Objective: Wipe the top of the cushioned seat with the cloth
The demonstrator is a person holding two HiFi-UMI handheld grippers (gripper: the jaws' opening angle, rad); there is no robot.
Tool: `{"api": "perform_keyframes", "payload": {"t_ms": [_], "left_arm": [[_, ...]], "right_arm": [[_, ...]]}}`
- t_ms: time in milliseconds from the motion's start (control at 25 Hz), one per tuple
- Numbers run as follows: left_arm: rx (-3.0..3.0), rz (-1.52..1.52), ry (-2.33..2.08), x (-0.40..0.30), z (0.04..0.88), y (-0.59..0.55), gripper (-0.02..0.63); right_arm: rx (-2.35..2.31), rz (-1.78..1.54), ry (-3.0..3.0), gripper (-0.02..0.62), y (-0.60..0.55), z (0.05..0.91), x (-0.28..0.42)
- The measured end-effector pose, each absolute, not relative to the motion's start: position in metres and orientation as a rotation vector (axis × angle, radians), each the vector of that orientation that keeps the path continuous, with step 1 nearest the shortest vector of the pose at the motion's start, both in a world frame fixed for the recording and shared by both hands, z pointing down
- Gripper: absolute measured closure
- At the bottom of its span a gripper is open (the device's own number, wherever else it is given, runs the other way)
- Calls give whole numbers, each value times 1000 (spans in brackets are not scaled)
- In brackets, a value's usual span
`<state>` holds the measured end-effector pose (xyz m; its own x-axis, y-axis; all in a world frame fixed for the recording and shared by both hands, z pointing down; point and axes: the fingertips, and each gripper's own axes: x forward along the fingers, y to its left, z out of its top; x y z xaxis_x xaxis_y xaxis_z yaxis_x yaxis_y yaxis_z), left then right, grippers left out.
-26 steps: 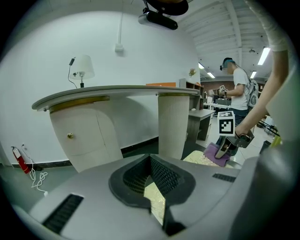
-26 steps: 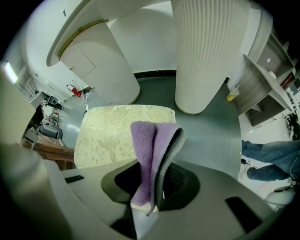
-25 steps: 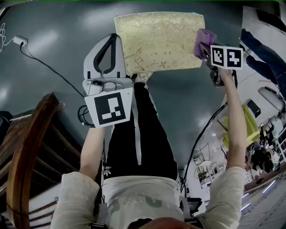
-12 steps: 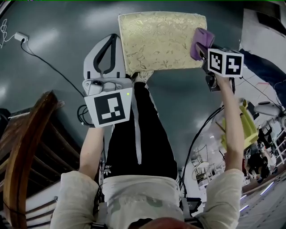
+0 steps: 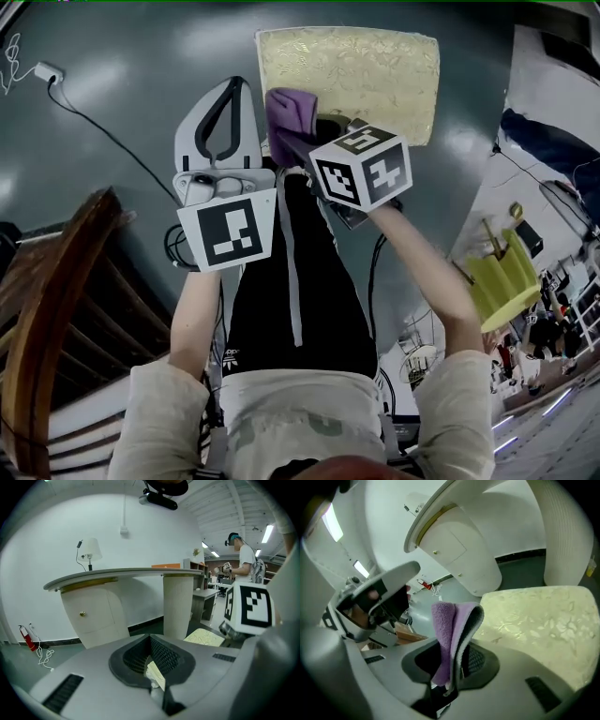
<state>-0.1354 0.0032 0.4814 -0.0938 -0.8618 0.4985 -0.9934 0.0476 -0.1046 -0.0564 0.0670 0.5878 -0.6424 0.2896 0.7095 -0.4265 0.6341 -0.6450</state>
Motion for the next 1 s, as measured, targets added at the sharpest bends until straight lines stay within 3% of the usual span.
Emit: {"api": "perform_keyframes", "payload": {"t_ms": [360,760,1000], "left_arm": [[1814,620,-2041,-144,500,16,598],[1847,611,-2037,-136,489,5,598],[1878,629,-2018,-132,489,2,600]], "right_arm": [[103,928,-1891,499,104,668,-71],[118,927,-1855,499,99,663,-45],[151,864,-1839,499,76,661,4]]}}
